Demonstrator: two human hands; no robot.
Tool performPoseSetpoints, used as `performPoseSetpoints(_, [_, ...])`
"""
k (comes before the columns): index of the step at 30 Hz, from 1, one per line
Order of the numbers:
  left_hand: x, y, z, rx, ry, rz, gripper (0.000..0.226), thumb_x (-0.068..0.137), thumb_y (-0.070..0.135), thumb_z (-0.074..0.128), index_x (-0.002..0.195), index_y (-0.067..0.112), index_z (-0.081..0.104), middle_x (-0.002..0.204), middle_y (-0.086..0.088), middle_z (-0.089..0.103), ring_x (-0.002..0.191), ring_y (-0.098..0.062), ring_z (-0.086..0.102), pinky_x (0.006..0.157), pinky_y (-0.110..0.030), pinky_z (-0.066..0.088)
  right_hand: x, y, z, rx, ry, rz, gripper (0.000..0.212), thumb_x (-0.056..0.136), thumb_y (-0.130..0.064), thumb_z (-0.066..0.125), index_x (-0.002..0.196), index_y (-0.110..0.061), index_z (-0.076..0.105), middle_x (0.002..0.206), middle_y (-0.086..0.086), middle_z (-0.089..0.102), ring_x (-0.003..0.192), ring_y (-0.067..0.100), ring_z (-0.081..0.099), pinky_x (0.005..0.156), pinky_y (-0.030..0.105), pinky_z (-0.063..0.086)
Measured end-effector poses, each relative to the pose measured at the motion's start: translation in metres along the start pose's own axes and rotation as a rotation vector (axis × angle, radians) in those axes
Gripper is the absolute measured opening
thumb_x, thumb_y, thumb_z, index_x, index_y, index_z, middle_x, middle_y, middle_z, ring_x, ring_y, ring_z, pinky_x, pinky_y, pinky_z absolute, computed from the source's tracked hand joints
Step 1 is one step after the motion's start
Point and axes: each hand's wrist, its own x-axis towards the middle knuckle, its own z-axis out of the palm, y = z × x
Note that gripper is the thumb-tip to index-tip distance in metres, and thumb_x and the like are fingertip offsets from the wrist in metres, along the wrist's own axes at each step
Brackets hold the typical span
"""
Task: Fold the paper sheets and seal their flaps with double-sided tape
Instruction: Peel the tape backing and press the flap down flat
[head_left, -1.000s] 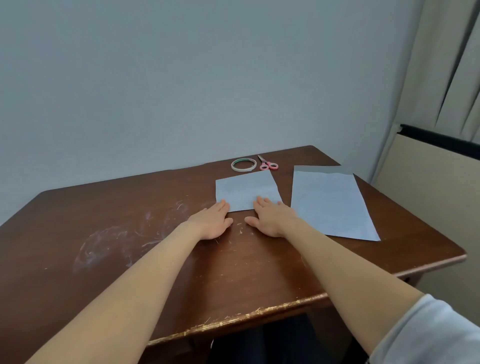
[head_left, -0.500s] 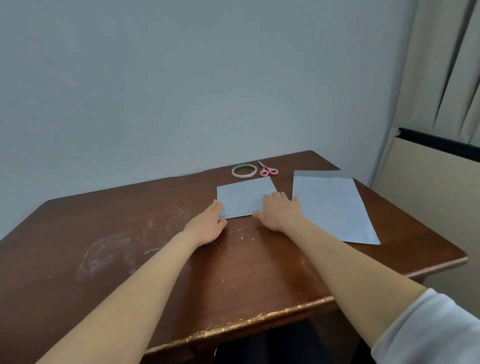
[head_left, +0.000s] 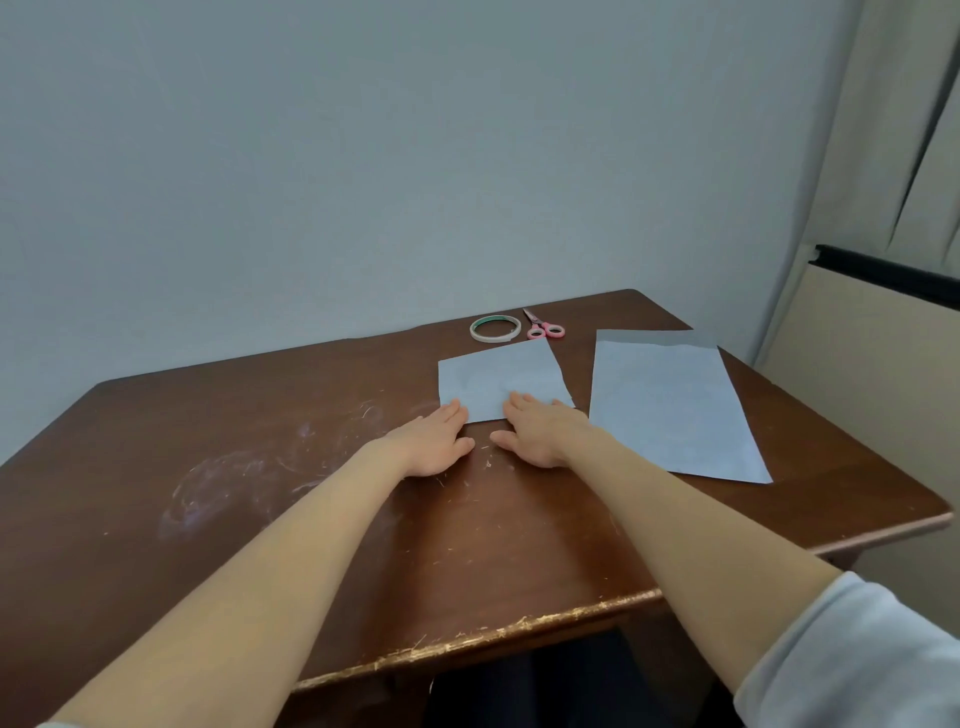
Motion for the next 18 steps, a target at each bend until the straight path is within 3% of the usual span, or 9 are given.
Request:
performPoseSetpoints(8, [0.002,0.0,-0.003,-0.015,-0.042,-0.01,0.059,0.103,0.037,0.027,0.153,0.016,0.004,0.161,-0.002,-0.007,0.149,-0.021,0.006,0.12,-0.037,0.011,-0.011,0.025,-0.009,-0.013,-0.034,0.174,0.065,0.099,-0.054,0.027,0.148,-0.01,0.031,0.153,0.007,0.03,0.139,0.026,0.034,0.113,0.044,0.027])
performPoseSetpoints(14, [0.0,0.001,-0.006,-0.03,-0.055,0.003,0.059,0.103,0.038,0.027,0.154,0.018,0.004,0.161,0.0,-0.008,0.148,-0.023,0.013,0.118,-0.034,0.015,-0.01,0.025,-0.009,-0.059,-0.046,0.245,0.066,0.099,-0.055,0.027,0.15,-0.013,0.028,0.158,0.006,0.023,0.145,0.03,0.022,0.116,0.05,0.014])
performPoseSetpoints(18, [0.002,-0.001,-0.007,-0.054,-0.051,-0.015,0.059,0.102,0.04,0.032,0.154,0.021,0.009,0.161,0.002,-0.002,0.147,-0.023,0.015,0.118,-0.035,0.015,-0.013,0.024,-0.011,-0.081,-0.041,0.314,0.065,0.096,-0.06,0.029,0.145,-0.018,0.038,0.154,0.006,0.028,0.142,0.033,0.026,0.114,0.054,0.013])
